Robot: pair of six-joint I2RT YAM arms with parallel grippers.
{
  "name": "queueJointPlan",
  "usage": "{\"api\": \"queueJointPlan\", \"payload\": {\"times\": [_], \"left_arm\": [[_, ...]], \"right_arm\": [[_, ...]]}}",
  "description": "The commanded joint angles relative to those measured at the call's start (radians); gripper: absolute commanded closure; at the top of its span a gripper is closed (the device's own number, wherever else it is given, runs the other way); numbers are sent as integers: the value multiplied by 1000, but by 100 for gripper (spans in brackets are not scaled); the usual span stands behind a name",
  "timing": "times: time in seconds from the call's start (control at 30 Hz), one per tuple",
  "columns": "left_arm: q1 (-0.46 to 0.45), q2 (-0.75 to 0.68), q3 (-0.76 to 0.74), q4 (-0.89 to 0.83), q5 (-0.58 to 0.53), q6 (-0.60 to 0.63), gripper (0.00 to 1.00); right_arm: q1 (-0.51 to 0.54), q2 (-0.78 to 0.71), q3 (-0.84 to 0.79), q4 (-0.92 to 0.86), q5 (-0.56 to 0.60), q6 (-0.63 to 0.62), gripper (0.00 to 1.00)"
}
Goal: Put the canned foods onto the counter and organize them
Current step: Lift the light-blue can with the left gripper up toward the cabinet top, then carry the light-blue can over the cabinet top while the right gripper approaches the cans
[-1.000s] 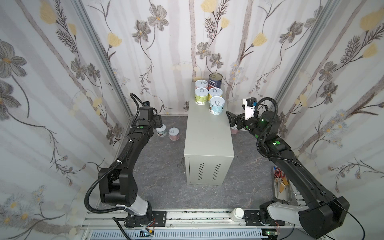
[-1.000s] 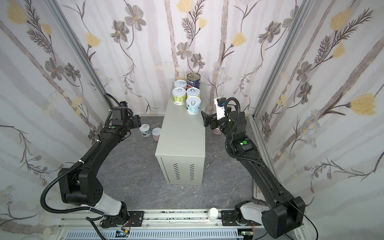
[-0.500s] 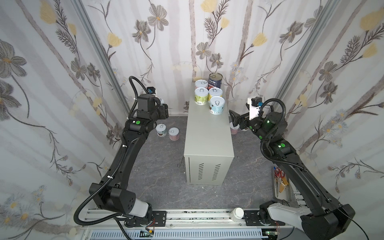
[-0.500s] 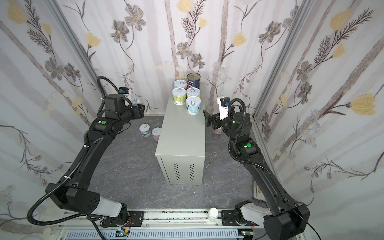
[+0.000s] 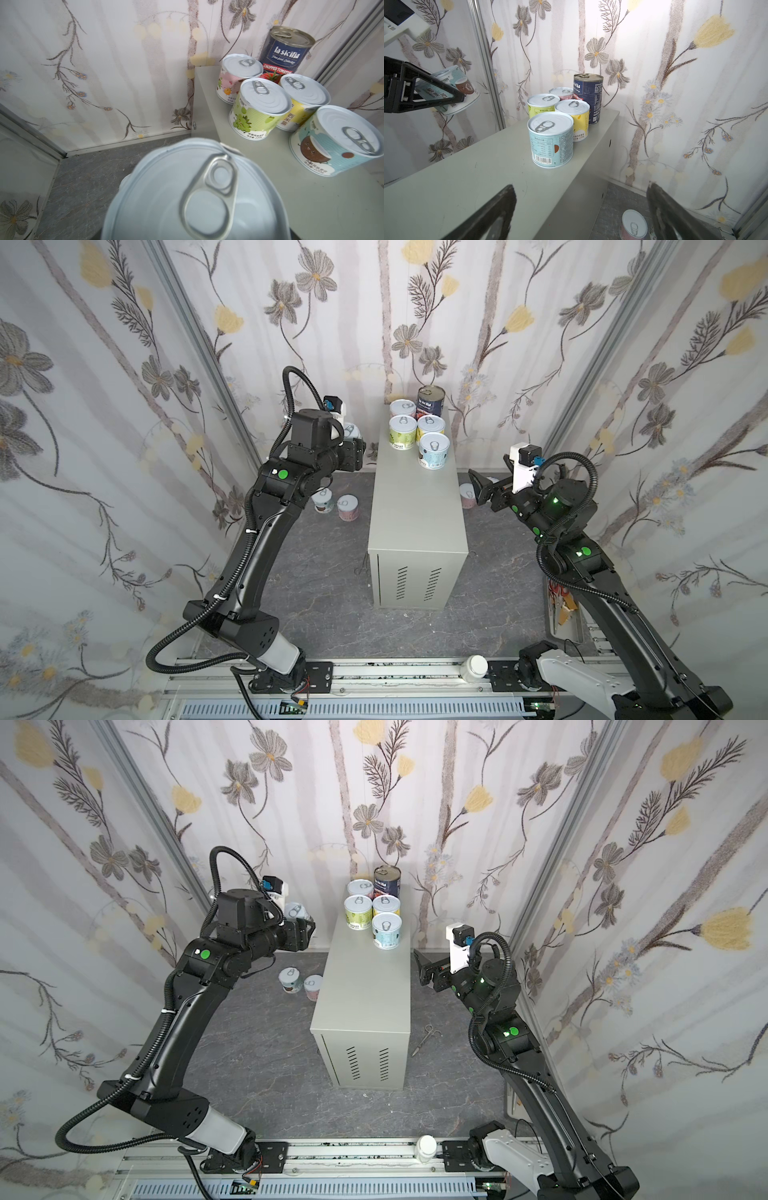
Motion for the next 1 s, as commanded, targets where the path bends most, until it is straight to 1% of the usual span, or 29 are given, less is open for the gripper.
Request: {"api": "queueJointPlan", "payload": {"times": [0.0,0.17,0.3,0.43,0.77,0.83,0.97], "left_arm": [[-30,30,59,-27,15,37,43],[-92,96,137,-102,1,65,44],[-133,133,154,-116,-9,76,44],[-151,164,153,-95,-8,81,44],[-176,247,214,-105,-11,87,44],[-179,263,237,-116,-14,86,42],[-185,281,264,-123,-23,87,35]], "right_arm": [[2,-21,-14,3,6,5,2],[2,-34,-17,0,1,9,1],[2,-43,-22,0,-6,16,1],[2,-52,-35,7,-14,25,1],[1,-74,-57,-2,-2,25,1],[1,-80,-66,2,-2,25,0],[1,-85,-83,9,-2,25,0]]}}
